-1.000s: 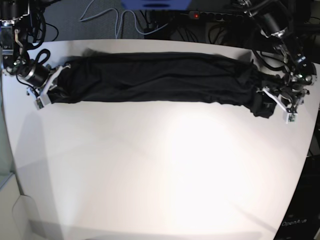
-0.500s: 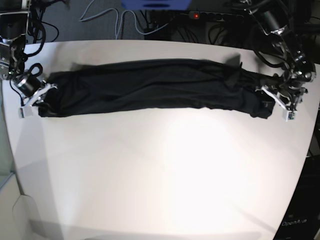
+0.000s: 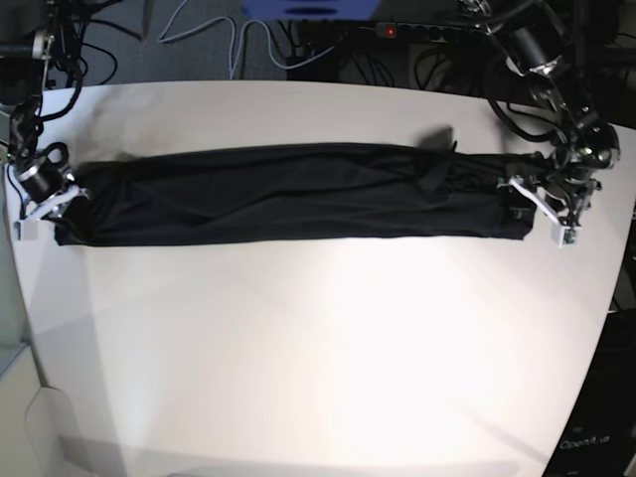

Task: Fold the T-shirt properly
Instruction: 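Hold both strip ends and pull them apart to straighten the strip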

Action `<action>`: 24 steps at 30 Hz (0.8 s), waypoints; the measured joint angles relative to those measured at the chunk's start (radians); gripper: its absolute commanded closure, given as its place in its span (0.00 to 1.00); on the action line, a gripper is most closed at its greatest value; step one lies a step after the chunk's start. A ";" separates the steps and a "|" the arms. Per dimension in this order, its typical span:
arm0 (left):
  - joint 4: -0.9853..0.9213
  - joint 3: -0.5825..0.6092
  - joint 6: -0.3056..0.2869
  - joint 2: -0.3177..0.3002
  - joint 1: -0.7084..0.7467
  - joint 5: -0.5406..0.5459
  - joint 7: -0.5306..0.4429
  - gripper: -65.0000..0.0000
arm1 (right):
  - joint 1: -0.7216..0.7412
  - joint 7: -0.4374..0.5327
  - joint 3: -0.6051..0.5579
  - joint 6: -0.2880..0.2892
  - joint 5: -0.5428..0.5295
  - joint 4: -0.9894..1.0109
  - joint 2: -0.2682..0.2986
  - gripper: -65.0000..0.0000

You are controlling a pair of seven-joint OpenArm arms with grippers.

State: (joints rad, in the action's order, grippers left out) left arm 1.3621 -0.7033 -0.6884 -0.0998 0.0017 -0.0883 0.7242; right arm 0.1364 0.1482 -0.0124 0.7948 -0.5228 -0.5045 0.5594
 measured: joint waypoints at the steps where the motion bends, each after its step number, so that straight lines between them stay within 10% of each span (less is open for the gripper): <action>1: 0.000 0.000 0.000 0.000 0.000 0.000 0.000 0.37 | -0.001 0.000 0.000 0.000 0.000 0.000 0.001 1.00; 20: 0.095 -0.113 -0.016 0.020 -0.051 -0.054 0.116 0.37 | -0.005 0.014 0.000 -0.001 0.000 0.000 -0.001 1.00; 24: 0.169 -0.113 -0.011 0.013 -0.052 0.000 0.114 0.25 | -0.005 0.029 0.000 -0.002 0.015 0.000 -0.007 1.00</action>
State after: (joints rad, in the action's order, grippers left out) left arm 1.5307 -0.8165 -0.6998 -0.0872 -0.0502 -0.0879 0.8387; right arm 0.1314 0.1776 -0.0124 0.7925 -0.5079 -0.5041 0.5526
